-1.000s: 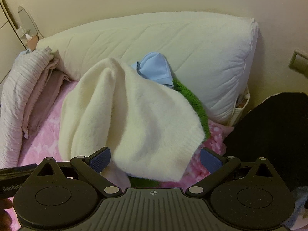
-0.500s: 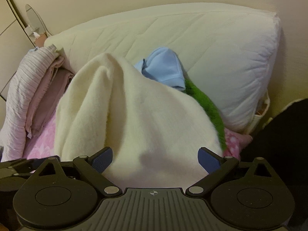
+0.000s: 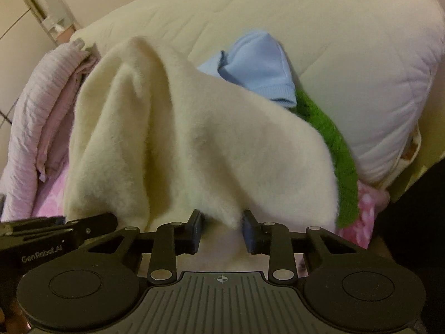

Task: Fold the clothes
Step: 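Grasp the cream sweater with both grippers from the pile, then lift the sweater with both grippers and drop it on the open bed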

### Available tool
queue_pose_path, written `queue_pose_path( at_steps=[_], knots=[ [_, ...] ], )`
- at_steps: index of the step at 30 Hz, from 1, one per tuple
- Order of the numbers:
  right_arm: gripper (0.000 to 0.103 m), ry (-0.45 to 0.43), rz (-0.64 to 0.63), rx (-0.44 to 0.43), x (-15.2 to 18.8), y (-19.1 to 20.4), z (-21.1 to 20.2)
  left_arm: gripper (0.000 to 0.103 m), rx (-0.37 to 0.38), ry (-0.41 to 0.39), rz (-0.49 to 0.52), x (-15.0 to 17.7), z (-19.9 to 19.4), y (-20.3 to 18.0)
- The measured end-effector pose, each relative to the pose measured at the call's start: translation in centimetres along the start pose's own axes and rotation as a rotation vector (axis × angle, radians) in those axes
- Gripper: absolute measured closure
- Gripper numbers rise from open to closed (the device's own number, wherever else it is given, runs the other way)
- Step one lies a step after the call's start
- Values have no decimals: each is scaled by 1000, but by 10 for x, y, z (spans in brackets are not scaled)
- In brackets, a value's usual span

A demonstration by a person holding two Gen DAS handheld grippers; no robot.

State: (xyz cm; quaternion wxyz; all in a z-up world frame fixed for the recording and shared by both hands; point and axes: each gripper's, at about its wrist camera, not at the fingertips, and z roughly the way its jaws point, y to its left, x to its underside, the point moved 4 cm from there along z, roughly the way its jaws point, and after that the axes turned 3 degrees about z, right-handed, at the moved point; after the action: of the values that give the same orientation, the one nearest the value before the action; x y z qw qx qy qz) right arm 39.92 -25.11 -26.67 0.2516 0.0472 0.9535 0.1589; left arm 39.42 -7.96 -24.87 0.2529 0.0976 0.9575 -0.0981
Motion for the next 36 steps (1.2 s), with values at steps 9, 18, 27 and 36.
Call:
queue_pose_path(
  at_steps=[9, 18, 27, 36],
  knots=[
    [93, -14, 0, -94, -11, 19, -25, 97, 2, -102, -104, -1, -38, 30],
    [94, -103, -174, -502, -27, 135, -118, 98, -174, -389, -261, 32, -180, 108],
    [95, -138, -362, -908, 25, 283, -218, 98, -398, -641, -337, 127, -386, 161],
    [95, -96, -444, -1198, 137, 420, -313, 98, -607, -749, -347, 239, -580, 202]
  ],
)
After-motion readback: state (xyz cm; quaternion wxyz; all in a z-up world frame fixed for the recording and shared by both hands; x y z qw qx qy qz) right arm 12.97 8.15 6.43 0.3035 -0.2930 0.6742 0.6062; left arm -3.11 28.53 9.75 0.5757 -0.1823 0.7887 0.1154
